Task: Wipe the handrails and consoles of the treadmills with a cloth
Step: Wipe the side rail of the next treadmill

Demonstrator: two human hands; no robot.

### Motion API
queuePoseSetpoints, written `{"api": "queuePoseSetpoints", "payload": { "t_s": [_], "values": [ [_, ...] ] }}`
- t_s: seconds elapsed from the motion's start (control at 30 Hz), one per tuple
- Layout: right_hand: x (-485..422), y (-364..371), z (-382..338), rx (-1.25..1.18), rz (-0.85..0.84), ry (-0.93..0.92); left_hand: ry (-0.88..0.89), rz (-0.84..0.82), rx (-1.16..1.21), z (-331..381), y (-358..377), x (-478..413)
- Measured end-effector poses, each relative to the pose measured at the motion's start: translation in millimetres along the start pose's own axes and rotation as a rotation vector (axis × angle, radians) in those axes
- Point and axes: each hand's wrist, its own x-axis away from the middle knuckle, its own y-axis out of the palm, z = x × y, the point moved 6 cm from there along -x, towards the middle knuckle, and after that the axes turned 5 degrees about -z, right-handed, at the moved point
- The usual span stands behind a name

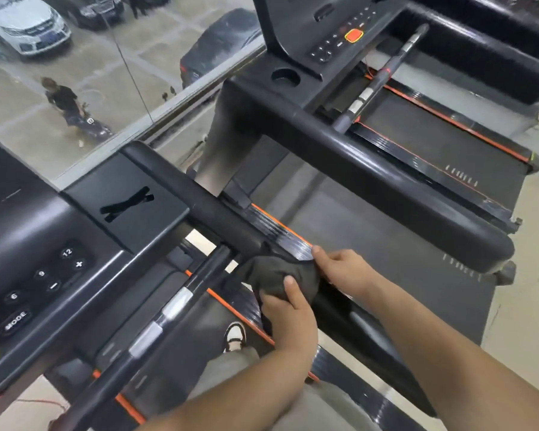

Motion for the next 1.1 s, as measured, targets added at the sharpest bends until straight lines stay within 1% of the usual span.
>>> {"api": "queuePoseSetpoints", "payload": {
  "t_s": [0.03, 0.13, 0.2, 0.27, 0.33, 0.37, 0.43, 0.5, 0.57, 0.63, 0.7, 0.77, 0.83, 0.9, 1.0, 1.03, 1.1],
  "values": [
    [3, 0, 1, -0.009, -0.016, -0.016, -0.024, -0.021, -0.003, -3, 2, 7],
    [14, -8, 11, -0.115, -0.045, -0.079, -0.186, 0.011, -0.049, -6, -2, -8],
    [23, -19, 24, -0.122, -0.010, -0.148, -0.222, 0.032, 0.052, -5, -14, -33],
    [36, -31, 46, -0.057, 0.014, -0.195, -0.263, 0.070, 0.231, -10, -19, -54],
    [50, -42, 80, -0.019, 0.023, -0.178, -0.266, 0.109, 0.327, -26, -14, -61],
    [58, -47, 98, -0.016, 0.019, -0.165, -0.267, 0.118, 0.340, -30, -6, -48],
    [72, -54, 134, -0.027, 0.014, -0.128, -0.216, 0.140, 0.262, -35, 15, 4],
    [85, -56, 166, -0.042, 0.016, -0.106, -0.182, 0.169, 0.156, -69, 42, 73],
    [96, -56, 195, -0.099, 0.033, -0.088, -0.178, 0.071, 0.113, -112, 78, 138],
    [106, -56, 219, -0.177, 0.047, -0.070, -0.191, -0.034, 0.048, -145, 104, 172],
    [113, -57, 235, -0.242, 0.054, -0.065, -0.265, -0.111, 0.048, -165, 109, 167],
    [121, -58, 243, -0.272, 0.070, -0.074, -0.298, -0.161, 0.142, -154, 100, 148],
    [130, -57, 242, -0.275, 0.076, -0.094, -0.353, -0.134, 0.202, -127, 86, 128],
    [138, -55, 243, -0.305, 0.067, -0.085, -0.305, -0.068, 0.187, -103, 74, 115],
    [145, -51, 257, -0.420, 0.032, 0.004, -0.201, -0.010, 0.028, -91, 74, 131],
    [146, -48, 261, -0.487, -0.001, 0.008, -0.170, 0.007, -0.014, -96, 77, 143],
    [146, -45, 270, -0.679, -0.045, 0.000, -0.127, 0.002, -0.011, -116, 91, 174]
  ]
}}
